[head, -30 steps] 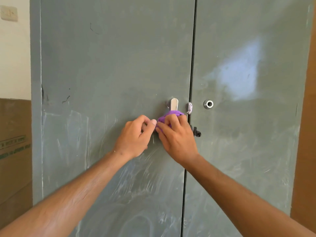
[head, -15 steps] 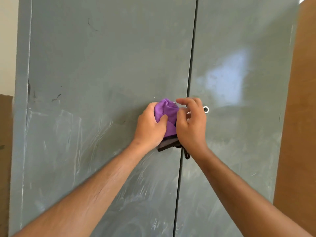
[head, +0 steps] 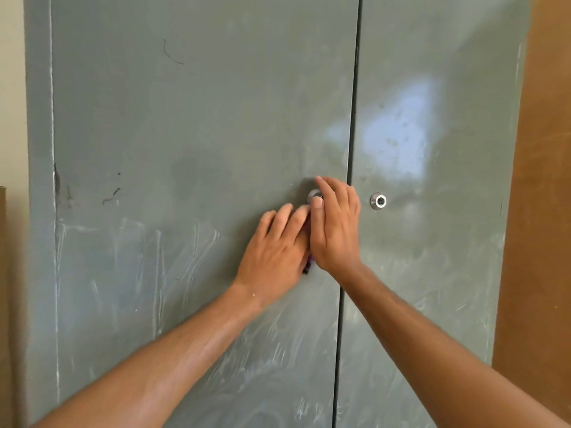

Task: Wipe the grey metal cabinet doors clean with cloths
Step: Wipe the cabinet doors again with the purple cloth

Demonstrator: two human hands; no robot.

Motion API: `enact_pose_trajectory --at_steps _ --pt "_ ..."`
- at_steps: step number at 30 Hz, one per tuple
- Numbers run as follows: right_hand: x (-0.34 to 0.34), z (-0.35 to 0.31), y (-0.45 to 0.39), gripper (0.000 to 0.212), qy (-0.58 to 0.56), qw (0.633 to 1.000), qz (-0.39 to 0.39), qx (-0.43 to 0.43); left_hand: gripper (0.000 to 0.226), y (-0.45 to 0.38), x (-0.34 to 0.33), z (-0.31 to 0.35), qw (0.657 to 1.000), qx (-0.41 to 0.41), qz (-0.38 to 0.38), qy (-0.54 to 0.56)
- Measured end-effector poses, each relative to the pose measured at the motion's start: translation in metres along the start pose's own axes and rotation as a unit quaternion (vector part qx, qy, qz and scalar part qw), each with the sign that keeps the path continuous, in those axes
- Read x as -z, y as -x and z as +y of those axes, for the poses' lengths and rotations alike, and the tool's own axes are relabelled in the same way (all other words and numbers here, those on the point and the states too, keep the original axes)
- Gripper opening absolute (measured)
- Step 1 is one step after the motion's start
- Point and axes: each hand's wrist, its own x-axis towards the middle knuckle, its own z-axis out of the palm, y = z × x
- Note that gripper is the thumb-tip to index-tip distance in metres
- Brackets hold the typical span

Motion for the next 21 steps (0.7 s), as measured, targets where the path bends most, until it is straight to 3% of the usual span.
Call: enact_pose_trajectory --at_steps 2,3,7,9,13,15,19,21 --pt "-0.004 0.000 0.002 0.054 -0.029 1.000 -0.011 0.000 0.031 0.023 0.002 -0.001 0.997 -0.078 -0.011 -0.002" --pt "-0.006 -0.001 0.004 0.057 -0.044 0.999 -0.013 -0.008 0.026 0.025 0.006 -0.004 0.997 -0.078 -0.009 0.000" --pt "-0.011 0.003 0.007 0.060 -0.105 0.994 -0.024 -0.036 0.036 -0.021 0.016 -0.021 0.995 0.096 0.011 0.005" --pt "-0.007 0.009 0.008 0.059 -0.102 0.994 -0.035 -0.010 0.035 -0.033 0.014 -0.025 0.991 0.127 0.021 0.042" --pt "0.003 0.023 0.004 0.056 -0.039 0.994 -0.077 0.064 0.033 -0.001 0.014 -0.030 0.998 -0.042 -0.004 0.047" --pt "0.004 0.025 0.003 0.058 -0.028 0.993 -0.083 0.076 0.032 0.002 0.016 -0.041 0.997 -0.067 0.000 0.022" --pt "0.003 0.026 0.004 0.059 -0.042 0.993 -0.077 0.084 0.043 -0.058 0.011 -0.042 0.994 0.099 0.038 0.026" --pt "0.002 0.027 0.005 0.061 -0.053 0.993 -0.076 0.069 0.047 -0.075 0.007 -0.038 0.996 0.073 0.013 0.042"
